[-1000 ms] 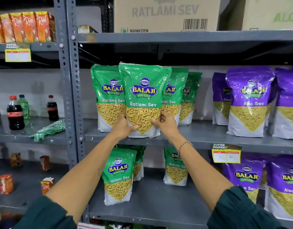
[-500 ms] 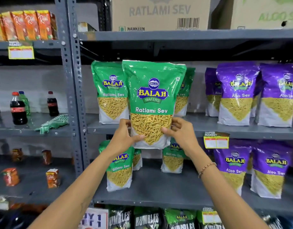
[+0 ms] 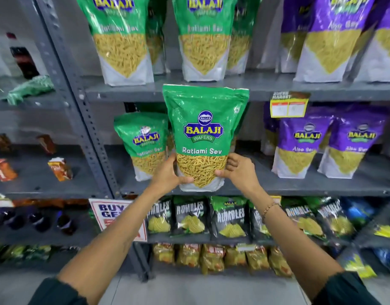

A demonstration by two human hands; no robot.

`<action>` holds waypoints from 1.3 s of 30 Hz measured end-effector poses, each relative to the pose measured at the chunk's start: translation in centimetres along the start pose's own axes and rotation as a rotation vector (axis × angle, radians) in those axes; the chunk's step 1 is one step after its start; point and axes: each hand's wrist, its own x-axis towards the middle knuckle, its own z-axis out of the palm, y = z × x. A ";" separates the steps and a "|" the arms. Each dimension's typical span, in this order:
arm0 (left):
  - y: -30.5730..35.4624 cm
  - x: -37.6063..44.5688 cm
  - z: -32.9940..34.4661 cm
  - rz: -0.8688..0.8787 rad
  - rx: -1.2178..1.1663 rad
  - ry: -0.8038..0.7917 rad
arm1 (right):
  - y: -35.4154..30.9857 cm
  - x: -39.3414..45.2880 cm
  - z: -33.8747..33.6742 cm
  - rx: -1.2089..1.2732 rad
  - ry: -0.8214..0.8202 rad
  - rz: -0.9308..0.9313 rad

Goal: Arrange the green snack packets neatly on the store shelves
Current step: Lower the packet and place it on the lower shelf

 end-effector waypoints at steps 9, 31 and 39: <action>-4.9 7.6 4.2 -0.132 0.097 -0.034 | 7.4 7.4 1.0 -0.048 -0.013 0.151; -7.4 15.2 7.6 -0.285 0.148 0.014 | 11.2 16.4 0.7 -0.121 -0.115 0.199; -0.1 11.0 2.9 -0.212 0.455 0.014 | 6.0 13.2 0.0 -0.535 0.008 0.137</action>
